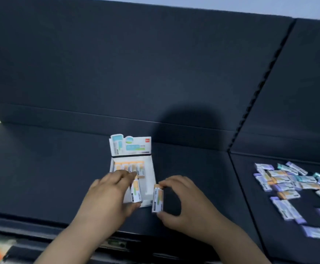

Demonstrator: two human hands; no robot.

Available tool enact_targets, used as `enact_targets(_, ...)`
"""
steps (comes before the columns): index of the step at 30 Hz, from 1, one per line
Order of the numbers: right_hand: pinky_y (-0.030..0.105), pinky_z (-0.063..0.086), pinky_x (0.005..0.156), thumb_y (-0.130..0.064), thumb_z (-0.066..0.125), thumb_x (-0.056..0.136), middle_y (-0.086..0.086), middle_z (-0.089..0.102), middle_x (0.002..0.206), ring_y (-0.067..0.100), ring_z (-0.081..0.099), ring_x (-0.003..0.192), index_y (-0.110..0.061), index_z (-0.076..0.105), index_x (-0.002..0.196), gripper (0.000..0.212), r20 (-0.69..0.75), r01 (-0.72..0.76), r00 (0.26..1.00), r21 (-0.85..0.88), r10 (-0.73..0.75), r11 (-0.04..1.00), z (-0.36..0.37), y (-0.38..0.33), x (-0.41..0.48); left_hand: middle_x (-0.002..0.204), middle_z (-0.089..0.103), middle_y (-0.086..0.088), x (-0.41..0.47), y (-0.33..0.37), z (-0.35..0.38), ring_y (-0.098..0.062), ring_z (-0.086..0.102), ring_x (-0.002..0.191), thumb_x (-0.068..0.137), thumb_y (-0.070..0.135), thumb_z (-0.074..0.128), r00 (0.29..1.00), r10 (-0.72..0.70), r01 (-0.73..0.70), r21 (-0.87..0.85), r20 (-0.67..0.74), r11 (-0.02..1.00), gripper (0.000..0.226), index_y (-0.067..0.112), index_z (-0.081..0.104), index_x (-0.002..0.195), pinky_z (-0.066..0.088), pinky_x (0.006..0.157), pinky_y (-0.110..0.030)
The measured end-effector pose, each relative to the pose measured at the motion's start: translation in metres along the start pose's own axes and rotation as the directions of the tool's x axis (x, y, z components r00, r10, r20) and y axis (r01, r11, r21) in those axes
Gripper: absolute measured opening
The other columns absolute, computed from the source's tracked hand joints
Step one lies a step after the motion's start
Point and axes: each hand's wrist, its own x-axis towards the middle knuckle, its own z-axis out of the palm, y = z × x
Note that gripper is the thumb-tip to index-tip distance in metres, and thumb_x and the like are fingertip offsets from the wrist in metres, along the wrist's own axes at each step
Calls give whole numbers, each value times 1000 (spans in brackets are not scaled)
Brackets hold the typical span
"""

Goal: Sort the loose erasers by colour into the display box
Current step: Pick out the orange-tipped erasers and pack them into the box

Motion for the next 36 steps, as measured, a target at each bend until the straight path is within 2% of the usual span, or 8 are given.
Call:
enact_targets(3, 19, 37, 96, -47, 64, 74, -17, 48, 119, 1, 39, 110, -29, 48, 121, 53, 22, -56, 998, -55, 57, 997, 16, -16, 30, 138, 40, 15, 11, -29, -3, -11, 45, 123, 77, 52, 66, 999, 19, -16, -66, 49, 998, 73, 32, 37, 141, 33, 98, -26)
enact_targets(6, 22, 39, 92, -49, 61, 75, -14, 51, 114, 6, 43, 106, -29, 49, 118, 48, 79, -89, 992, -165, 103, 982, 24, -22, 38, 145, 27, 19, 21, -42, 1, -8, 45, 120, 82, 53, 58, 995, 47, -39, -89, 89, 995, 72, 36, 25, 144, 29, 100, -20)
enact_targets(16, 18, 41, 87, -55, 59, 73, -16, 48, 104, -1, 43, 99, -35, 48, 110, 44, 207, -136, 967, -70, 148, 988, 28, -50, 19, 140, 32, 19, 18, -62, 6, -8, 51, 114, 78, 34, 71, 972, 36, 11, -199, 232, 980, 72, 32, 35, 141, 42, 95, -21)
enact_targets(18, 19, 42, 88, -55, 59, 73, -18, 46, 104, -3, 41, 100, -35, 47, 110, 44, 245, -142, 958, -41, 148, 989, 28, -57, 17, 142, 30, 18, 16, -65, 3, -7, 48, 118, 79, 34, 71, 969, 42, 8, -199, 245, 980, 73, 33, 34, 141, 38, 98, -18)
enact_targets(22, 17, 42, 87, -55, 59, 72, -22, 47, 103, -4, 42, 100, -39, 48, 110, 43, 219, -143, 965, -40, 148, 989, 26, -63, 21, 145, 26, 18, 16, -69, -2, -5, 25, 132, 82, 42, 64, 974, 89, -69, -101, 210, 992, 73, 34, 28, 144, 21, 108, -17)
enact_targets(28, 24, 36, 95, -50, 58, 75, -14, 50, 120, 8, 41, 112, -32, 44, 125, 55, 24, -125, 990, -293, 138, 948, 16, -45, 54, 125, 31, 10, 24, -78, -12, -12, 29, 119, 78, 45, 65, 953, 43, -35, -32, 299, 999, 69, 35, 36, 140, 30, 102, -22)
enact_targets(32, 28, 32, 95, -52, 58, 73, -8, 42, 123, 13, 35, 113, -28, 46, 125, 59, 82, -119, 980, -484, 180, 867, 21, -35, 76, 121, 27, 2, 27, -73, -15, -16, 31, 116, 80, 37, 64, 909, -3, 11, -17, 416, 1000, 59, 32, 42, 134, 39, 99, -29)
enact_targets(36, 32, 32, 94, -46, 59, 75, -1, 38, 119, 19, 34, 111, -24, 48, 123, 54, 138, -161, 949, -564, 285, 810, 29, -36, 88, 115, 29, 0, 26, -70, -18, -17, 41, 107, 79, 36, 65, 868, -13, 30, -26, 496, 999, 39, 27, 55, 117, 43, 89, -25)
